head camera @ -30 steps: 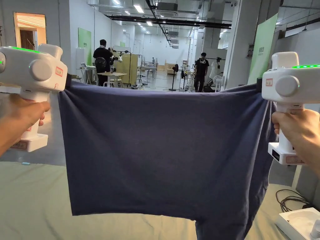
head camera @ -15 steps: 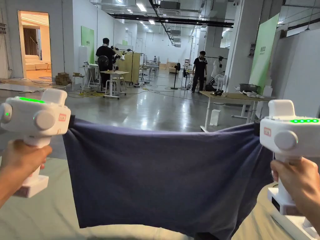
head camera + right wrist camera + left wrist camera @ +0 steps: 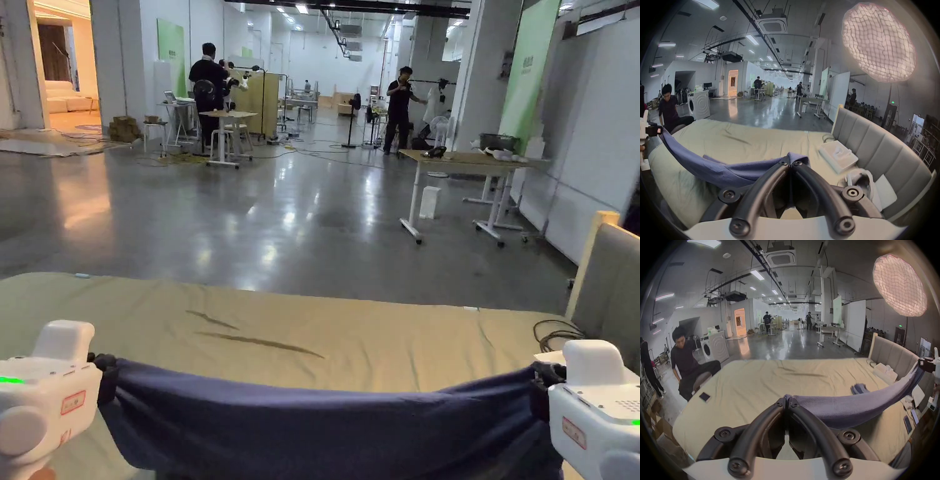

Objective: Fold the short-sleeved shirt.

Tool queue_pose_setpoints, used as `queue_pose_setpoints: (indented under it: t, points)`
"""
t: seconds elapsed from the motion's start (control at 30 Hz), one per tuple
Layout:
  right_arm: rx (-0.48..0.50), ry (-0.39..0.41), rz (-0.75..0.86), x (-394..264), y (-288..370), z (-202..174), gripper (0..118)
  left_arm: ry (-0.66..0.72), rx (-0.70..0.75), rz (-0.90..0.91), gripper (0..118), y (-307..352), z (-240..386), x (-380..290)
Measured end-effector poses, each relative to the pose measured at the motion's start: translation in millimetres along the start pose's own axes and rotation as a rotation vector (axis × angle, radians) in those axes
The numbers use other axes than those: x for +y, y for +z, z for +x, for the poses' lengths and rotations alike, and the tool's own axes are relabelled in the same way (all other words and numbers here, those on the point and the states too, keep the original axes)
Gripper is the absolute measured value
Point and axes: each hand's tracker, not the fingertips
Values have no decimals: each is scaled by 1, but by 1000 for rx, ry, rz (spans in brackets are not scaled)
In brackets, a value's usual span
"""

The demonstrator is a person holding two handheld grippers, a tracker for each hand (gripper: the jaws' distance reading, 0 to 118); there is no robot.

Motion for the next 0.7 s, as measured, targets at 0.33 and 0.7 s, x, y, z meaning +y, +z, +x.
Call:
queue_pose_setpoints:
  t: [0.33, 0.7]
  points:
    - [27, 51, -265, -143, 64, -4, 0, 11, -5, -228, 3, 33, -9, -150]
    - [16, 109, -528, -238, 60, -18, 0, -32, 3, -443, 3, 28, -1, -243]
